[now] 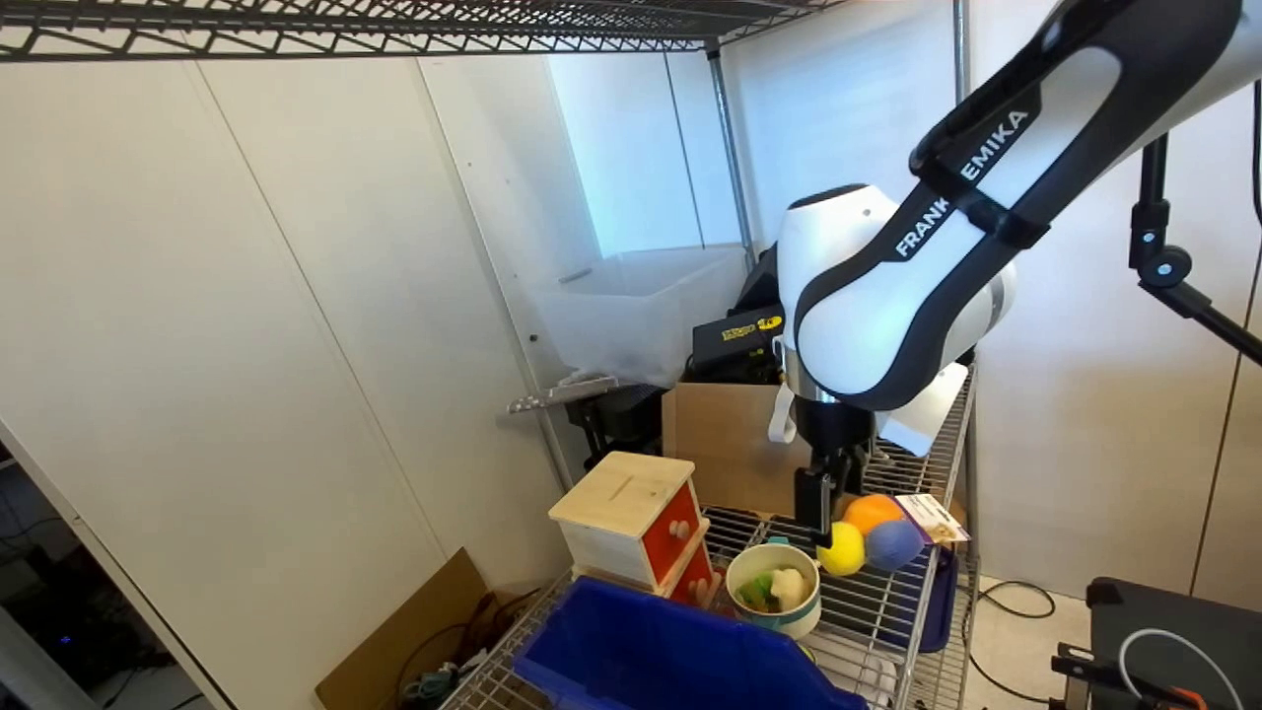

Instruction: Move the brown toy from the bowl to the blue trailer

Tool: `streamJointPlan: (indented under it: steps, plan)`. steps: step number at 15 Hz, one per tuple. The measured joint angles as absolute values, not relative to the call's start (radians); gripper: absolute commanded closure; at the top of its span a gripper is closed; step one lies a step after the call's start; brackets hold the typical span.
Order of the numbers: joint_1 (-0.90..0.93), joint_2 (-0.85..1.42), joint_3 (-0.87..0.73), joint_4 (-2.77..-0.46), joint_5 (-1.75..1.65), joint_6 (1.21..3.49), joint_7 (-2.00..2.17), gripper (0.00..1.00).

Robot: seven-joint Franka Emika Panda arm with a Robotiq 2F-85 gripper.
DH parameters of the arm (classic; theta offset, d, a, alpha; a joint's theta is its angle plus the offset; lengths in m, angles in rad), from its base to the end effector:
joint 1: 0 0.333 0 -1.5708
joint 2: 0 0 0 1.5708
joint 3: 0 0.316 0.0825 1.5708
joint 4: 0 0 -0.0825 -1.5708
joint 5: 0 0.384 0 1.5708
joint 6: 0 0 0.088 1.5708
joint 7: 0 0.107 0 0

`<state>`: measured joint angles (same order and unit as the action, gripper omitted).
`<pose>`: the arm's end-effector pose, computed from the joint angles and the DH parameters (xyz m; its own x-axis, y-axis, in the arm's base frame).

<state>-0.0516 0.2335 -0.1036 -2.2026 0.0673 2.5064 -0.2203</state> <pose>0.5538 -0.0868 0.2826 0.9971 0.0158 0.0741 0.0161 -0.9999 -0.0037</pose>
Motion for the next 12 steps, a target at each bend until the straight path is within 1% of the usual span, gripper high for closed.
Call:
streamJointPlan:
  steps: [6, 12]
  plan:
    - [-0.053, 0.239, -0.102, -2.201, 0.054, 2.506, -0.187, 0.0]
    - [-0.046, 0.348, -0.12, -2.135, -0.068, 2.526, 0.073, 0.0]
